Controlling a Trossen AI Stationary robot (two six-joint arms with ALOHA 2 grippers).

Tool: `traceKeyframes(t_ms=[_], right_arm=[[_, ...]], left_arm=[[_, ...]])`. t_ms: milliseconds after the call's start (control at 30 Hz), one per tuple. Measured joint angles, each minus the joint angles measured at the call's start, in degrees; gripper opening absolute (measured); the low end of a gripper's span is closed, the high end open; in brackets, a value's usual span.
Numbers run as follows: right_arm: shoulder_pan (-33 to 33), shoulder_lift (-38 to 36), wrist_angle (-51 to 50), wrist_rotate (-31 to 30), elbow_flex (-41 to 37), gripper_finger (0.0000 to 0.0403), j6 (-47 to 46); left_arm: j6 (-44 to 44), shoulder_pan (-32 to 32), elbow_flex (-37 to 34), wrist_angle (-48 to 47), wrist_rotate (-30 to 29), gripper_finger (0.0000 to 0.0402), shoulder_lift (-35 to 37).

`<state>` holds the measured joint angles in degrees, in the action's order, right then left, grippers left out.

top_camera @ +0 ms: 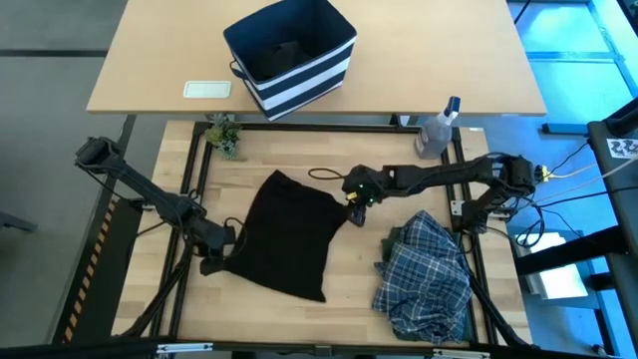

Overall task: Fold Laundry from Bin
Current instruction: Fold the black shirt

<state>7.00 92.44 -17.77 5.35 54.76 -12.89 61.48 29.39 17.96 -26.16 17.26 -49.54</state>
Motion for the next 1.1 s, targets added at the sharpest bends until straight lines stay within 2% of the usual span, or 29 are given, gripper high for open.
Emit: traceKeyframes(t_ms=[200, 467, 600, 733, 967, 1100], right_arm=[[-0.23, 0.00, -0.01, 0.29, 0.00, 0.0167, 1.25], [-0.25, 0.00, 0.06, 1.74, 0.00, 0.0167, 1.30], [-0.23, 0.00, 0.08, 1.72, 0.00, 0.0167, 1.30], [-0.23, 0.00, 0.14, 1.63, 0.00, 0.0167, 1.37], [-0.23, 0.00, 0.38, 1.28, 0.00, 0.0167, 1.41], [-0.23, 0.00, 1.28, 1.26, 0.00, 0.0167, 1.43]], left_arm=[[1.58, -0.05, 0.00, -6.46, 0.21, 0.0006, 0.35], [6.87, -3.30, 0.00, -19.93, -3.92, 0.0007, 0.95], [6.28, -4.91, 0.00, -19.62, -4.60, 0.0007, 0.97], [2.15, -6.67, -0.04, -15.19, -7.90, 0.0007, 0.92], [-11.80, -10.86, -0.04, 5.82, -12.82, 0.0007, 0.92], [-17.25, -12.97, -0.04, 9.04, -15.42, 0.0007, 0.94]])
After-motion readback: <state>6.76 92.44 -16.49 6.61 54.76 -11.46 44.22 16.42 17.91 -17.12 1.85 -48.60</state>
